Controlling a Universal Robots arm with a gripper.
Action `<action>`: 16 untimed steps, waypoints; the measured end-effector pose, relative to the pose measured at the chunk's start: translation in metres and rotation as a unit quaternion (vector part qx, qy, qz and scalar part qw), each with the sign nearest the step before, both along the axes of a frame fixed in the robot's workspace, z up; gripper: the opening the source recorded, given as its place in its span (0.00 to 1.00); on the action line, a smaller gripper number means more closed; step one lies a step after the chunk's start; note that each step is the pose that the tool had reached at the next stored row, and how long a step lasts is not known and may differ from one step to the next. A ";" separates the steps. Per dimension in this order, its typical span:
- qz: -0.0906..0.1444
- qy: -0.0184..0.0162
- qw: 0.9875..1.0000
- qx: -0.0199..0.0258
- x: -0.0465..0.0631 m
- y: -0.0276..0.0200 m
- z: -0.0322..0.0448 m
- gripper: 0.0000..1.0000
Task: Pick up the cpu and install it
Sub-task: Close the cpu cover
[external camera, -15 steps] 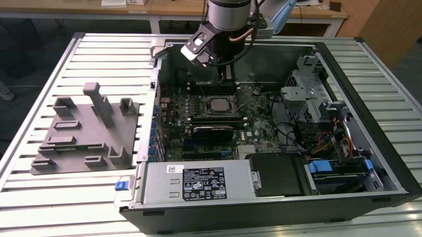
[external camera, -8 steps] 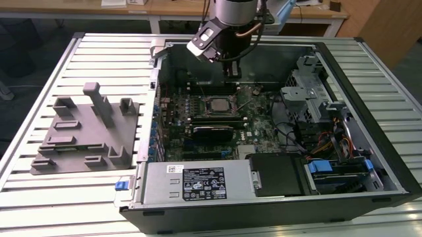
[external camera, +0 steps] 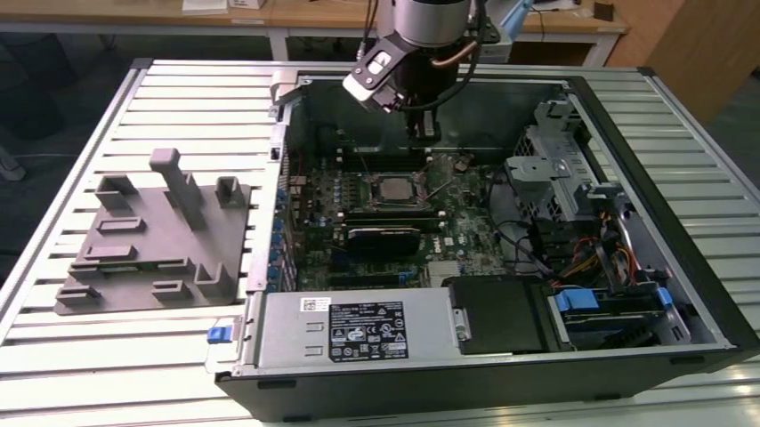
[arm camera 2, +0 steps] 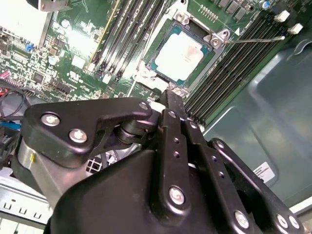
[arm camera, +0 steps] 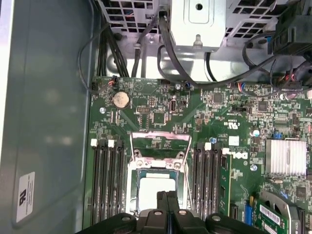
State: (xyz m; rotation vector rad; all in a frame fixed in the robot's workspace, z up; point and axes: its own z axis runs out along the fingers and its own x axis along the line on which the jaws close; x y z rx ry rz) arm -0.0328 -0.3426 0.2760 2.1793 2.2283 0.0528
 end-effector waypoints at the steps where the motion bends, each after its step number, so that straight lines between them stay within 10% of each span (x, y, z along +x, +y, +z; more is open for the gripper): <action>1: 0.000 0.000 1.000 0.000 0.001 0.0000 0.0000 0.11; 10: 0.000 0.001 1.000 0.000 0.014 0.0001 -0.0008 0.11; 16: 0.000 0.009 1.000 0.000 0.027 0.0001 -0.0013 0.11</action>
